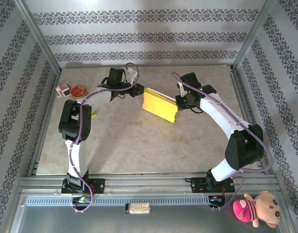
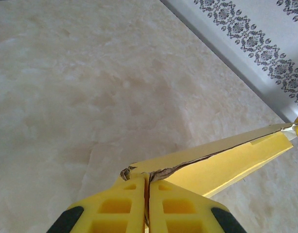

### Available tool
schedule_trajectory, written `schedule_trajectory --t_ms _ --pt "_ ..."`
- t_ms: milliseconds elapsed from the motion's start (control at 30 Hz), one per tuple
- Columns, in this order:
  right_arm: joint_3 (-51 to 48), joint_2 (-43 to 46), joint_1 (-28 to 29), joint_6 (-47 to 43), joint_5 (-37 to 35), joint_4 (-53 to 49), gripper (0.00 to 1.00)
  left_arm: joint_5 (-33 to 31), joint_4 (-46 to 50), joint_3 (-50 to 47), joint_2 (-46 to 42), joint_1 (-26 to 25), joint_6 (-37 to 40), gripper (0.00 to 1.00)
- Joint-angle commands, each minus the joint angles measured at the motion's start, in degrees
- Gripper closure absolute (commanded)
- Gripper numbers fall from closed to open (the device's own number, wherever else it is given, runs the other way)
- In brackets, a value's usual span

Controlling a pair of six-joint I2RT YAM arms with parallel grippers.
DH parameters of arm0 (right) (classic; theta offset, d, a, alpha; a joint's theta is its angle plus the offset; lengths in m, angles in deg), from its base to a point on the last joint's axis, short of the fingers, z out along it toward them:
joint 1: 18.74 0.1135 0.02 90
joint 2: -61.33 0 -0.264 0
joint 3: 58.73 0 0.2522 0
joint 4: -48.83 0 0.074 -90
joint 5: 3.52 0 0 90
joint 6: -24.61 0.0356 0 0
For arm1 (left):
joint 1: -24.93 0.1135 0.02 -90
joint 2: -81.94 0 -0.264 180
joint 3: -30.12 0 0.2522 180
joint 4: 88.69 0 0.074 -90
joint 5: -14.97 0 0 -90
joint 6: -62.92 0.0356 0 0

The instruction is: Fold the paper box

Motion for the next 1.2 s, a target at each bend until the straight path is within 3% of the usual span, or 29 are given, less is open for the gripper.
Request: schedule_trajectory --t_ms 0,367,833,967,1167 --pt "1.90 -0.78 0.63 0.80 -0.28 0.27 0.87 -0.21 2.60 -1.51 1.02 -1.15 0.22 0.91" --pt "2.98 0.08 0.65 3.29 -2.33 2.59 0.95 0.47 -0.55 -3.91 0.75 -1.17 -1.31 0.91" --pt "3.76 -0.27 0.66 5.57 -0.93 8.68 0.98 1.42 -3.55 -6.22 -0.13 -1.23 -2.34 0.91" --pt "2.22 -1.24 0.62 2.14 -1.44 9.97 0.98 1.85 -7.77 -9.82 -2.46 -1.24 -3.37 0.81" --pt "-5.87 0.77 1.59 -10.50 -0.57 17.42 0.99 0.95 -9.20 -14.82 -7.03 -1.24 -3.11 0.69"
